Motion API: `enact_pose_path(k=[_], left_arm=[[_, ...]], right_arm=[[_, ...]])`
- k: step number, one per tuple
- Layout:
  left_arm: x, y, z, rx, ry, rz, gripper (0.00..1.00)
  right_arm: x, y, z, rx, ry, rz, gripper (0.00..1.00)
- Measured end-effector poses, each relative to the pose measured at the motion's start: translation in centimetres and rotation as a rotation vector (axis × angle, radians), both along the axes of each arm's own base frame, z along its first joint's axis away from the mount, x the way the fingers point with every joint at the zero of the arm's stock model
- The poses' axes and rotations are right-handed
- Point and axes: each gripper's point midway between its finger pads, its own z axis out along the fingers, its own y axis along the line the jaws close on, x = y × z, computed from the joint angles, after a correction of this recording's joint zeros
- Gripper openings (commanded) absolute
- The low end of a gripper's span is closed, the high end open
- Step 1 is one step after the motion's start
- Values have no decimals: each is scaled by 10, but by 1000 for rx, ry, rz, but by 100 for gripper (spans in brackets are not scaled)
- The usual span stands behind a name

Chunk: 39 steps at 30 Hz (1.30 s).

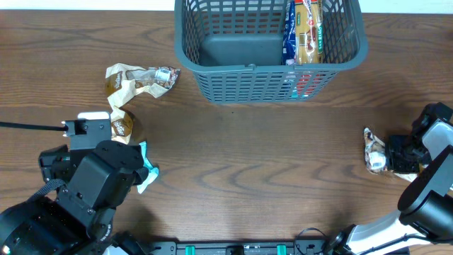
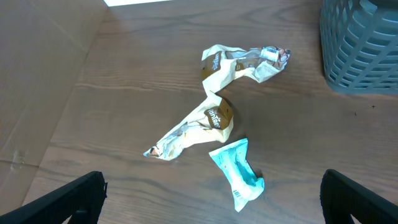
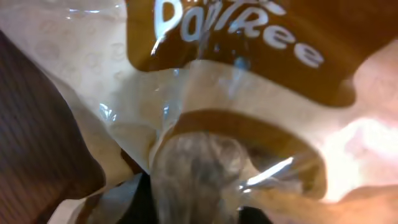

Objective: Pack container
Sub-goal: 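Grasp the brown-and-white PanTree bag on the right with the right gripper, then lift the PanTree bag and lower it into the basket's right side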

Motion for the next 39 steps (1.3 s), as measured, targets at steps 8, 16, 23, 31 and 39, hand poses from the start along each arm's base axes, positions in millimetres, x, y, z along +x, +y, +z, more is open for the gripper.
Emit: enact_pose_path(k=[8, 16, 23, 31, 39], left_arm=[[0, 0, 0, 0, 1, 0, 99], [0, 0, 0, 1, 0, 0, 99], [0, 0, 0, 0, 0, 0, 99], [0, 0, 0, 0, 0, 0, 99], [0, 0, 0, 0, 0, 0, 99]], right_arm=[[-6, 6, 3, 29, 29, 6, 1], [29, -18, 95, -84, -128, 88, 1], [68, -30, 360, -547, -731, 229, 1], [35, 72, 604, -951, -1425, 615, 1], [78, 188, 578, -767, -1540, 1289, 1]])
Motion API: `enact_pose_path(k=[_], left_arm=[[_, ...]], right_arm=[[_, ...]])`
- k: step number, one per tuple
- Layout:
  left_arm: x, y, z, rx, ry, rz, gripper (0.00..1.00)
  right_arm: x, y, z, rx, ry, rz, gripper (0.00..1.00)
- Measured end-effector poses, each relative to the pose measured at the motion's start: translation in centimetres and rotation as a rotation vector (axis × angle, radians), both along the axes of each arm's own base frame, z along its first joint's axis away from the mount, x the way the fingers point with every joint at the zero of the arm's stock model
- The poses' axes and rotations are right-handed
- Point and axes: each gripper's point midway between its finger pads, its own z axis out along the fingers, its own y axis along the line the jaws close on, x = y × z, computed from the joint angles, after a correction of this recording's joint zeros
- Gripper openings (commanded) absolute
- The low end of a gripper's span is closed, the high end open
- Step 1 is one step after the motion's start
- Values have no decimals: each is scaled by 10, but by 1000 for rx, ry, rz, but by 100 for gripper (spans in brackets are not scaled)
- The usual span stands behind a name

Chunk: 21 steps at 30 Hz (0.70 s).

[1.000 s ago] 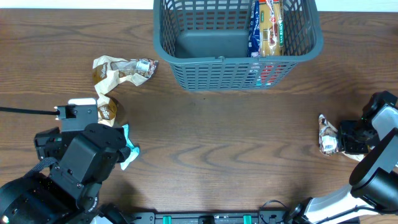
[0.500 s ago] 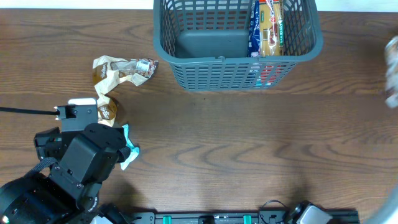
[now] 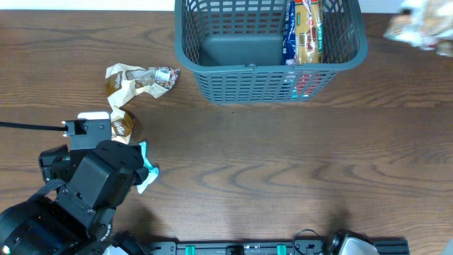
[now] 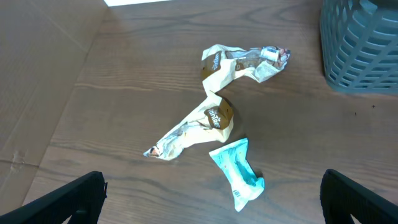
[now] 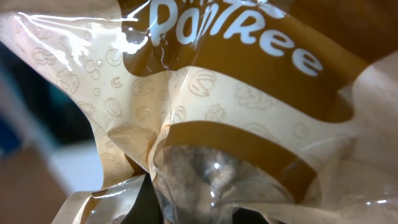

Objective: Pack container
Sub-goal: 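Lift the PanTree bag and lower it into the basket's right side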

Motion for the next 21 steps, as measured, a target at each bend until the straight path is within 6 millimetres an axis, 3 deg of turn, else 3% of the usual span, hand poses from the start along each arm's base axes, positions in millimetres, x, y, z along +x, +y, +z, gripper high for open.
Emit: enact_pose_path(k=[9, 16, 21], left_arm=[[0, 0, 0, 0, 0, 0, 99], [0, 0, 0, 0, 0, 0, 99], [0, 0, 0, -4, -1, 3, 98]], right_arm=[[103, 38, -119, -124, 299, 118, 6], [144, 79, -187, -226, 431, 172, 11], [164, 84, -238, -298, 555, 122, 10]])
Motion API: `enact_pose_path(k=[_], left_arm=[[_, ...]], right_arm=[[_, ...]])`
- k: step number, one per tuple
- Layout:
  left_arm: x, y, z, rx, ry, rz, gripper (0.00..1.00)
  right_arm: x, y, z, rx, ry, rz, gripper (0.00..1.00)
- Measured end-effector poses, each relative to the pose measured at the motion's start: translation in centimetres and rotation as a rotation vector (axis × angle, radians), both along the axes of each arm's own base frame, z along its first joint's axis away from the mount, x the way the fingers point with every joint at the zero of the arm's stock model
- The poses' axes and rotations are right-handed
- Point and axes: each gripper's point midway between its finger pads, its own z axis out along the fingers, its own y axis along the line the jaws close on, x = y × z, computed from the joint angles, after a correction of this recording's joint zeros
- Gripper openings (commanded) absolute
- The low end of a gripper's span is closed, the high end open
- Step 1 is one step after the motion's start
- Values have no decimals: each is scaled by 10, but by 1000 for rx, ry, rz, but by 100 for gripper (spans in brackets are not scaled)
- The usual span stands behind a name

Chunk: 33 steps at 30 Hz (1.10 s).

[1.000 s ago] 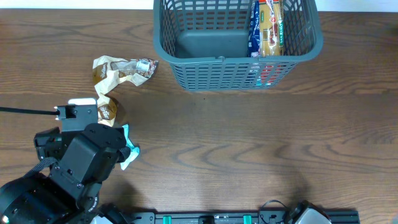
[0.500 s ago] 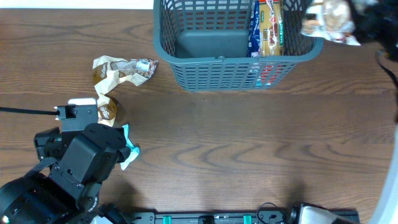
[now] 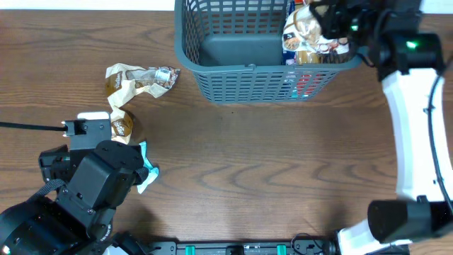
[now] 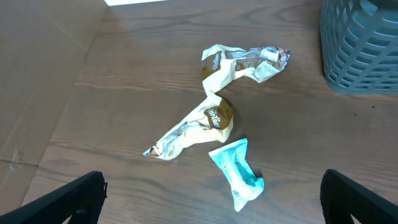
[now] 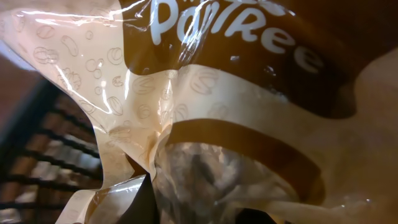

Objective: Pack container
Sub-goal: 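Lift the PanTree bag and lower it into the basket's right side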

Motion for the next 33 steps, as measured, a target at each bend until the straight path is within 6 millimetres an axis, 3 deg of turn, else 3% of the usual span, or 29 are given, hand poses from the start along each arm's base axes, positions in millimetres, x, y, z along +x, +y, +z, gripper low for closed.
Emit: enact_pose_path(k=[4, 10, 12, 15, 24, 29, 33], left_arm=[[0, 0, 0, 0, 1, 0, 99], [0, 0, 0, -2, -1, 2, 99], [0, 0, 0, -2, 0, 2, 99], [0, 0, 0, -2, 0, 2, 99], [0, 0, 0, -2, -1, 2, 99], [0, 0, 0, -2, -1, 2, 99], [0, 0, 0, -2, -1, 2, 99]], right_arm=[[12, -14, -43, -69, 103, -65, 10], [22, -22, -75, -112, 169, -97, 12], [23, -23, -78, -119, 173, -101, 20], [23, -24, -79, -126, 175, -103, 39], [14, -25, -87, -139, 223, -101, 51], [13, -26, -88, -136, 230, -104, 64], [16, -25, -79, -115, 221, -118, 81]])
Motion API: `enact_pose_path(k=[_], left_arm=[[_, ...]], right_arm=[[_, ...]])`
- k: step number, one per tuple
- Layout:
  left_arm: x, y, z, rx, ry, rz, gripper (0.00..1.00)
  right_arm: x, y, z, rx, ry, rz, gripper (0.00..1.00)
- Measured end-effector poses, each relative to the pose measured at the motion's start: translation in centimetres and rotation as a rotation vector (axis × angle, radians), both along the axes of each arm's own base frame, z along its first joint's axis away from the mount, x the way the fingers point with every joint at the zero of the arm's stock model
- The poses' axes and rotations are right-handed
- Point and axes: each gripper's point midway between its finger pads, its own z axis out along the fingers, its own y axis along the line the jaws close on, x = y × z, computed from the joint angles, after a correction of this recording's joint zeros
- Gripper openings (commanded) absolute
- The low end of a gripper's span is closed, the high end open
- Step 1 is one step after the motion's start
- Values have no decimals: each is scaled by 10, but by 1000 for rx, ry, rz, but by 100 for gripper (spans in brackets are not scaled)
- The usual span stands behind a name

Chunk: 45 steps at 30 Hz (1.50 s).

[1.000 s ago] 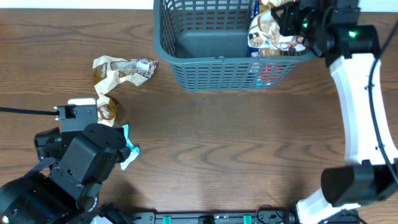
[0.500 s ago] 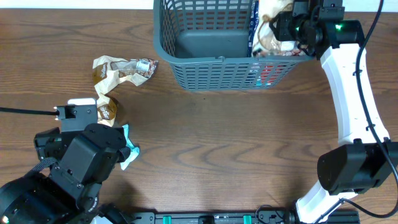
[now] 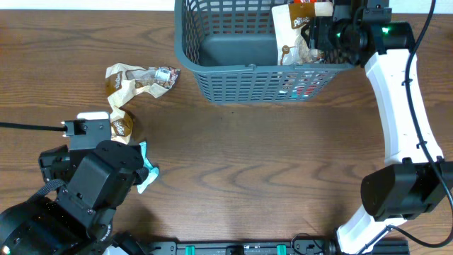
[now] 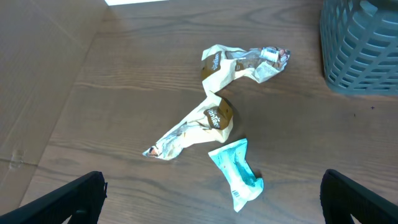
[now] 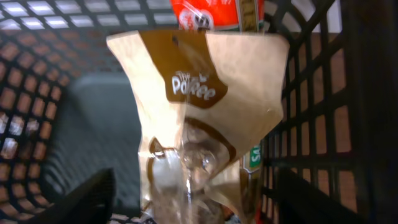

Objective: Pack container
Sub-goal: 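Lift the PanTree bag and lower it into the basket's right side, then raise the right arm away and reach the left gripper to the left PanTree bag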

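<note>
A grey mesh basket stands at the table's far side. A cream-and-brown snack bag stands inside its right part, leaning on other packets. My right gripper hangs over that side, open, with both fingers wide of the bag. On the left lie two crumpled cream-and-brown wrappers and a teal packet. My left gripper hovers open above them, holding nothing.
A red packet and other snack packs fill the basket's right end. The basket's left half shows its bare floor. The left arm covers the table's near left corner.
My right gripper was shut on the snack bag just above the basket's right part. Now it is open, and the bag stands inside the basket, farther from the wrist camera. The left arm has not moved.
My right gripper was shut on the snack bag at the table's right edge. Then the bag was raised near the far right corner, then over the basket's right part. Now it rests in the basket, let go. The left side stayed unchanged throughout.
</note>
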Motion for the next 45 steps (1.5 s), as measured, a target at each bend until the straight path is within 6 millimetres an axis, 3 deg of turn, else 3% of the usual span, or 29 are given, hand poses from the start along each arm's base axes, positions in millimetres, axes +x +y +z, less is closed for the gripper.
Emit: enact_pose_path(k=[2, 4, 7, 11, 13, 15, 18, 21, 25, 30, 33, 36, 41, 45], left_arm=[[0, 0, 0, 0, 0, 0, 99], [0, 0, 0, 0, 0, 0, 99], [0, 0, 0, 0, 0, 0, 99], [0, 0, 0, -2, -2, 0, 99], [1, -1, 0, -5, -3, 0, 99], [1, -3, 0, -19, 0, -5, 99], [2, -11, -1, -62, 2, -23, 98], [6, -24, 1, -129, -12, -50, 99], [16, -34, 10, -185, -61, -60, 99], [41, -37, 28, -209, -174, 3, 98], [70, -35, 38, -241, -255, 108, 99], [103, -30, 30, -251, -275, 225, 99], [155, -11, -20, -229, -188, 417, 99], [176, 8, -66, -353, -69, 548, 99]], right_arm=[[6, 2, 21, 19, -44, -5, 87], [12, 3, 55, 39, -115, -9, 92], [11, 5, 131, 65, -280, -5, 99], [-17, -6, 217, 58, -455, -40, 99], [-37, -26, 245, 20, -507, -114, 99], [-56, -55, 259, -35, -521, -222, 99], [-84, -104, 259, -117, -481, -411, 99], [-109, -147, 236, -178, -365, -572, 99], [-128, -171, 198, -188, -195, -665, 99], [-137, -167, 176, -145, -94, -664, 99], [-137, -161, 173, -112, -79, -642, 99], [-138, -155, 170, -87, -64, -621, 99], [-141, -150, 165, -73, -37, -604, 99], [-142, -149, 164, -69, -29, -600, 99]])
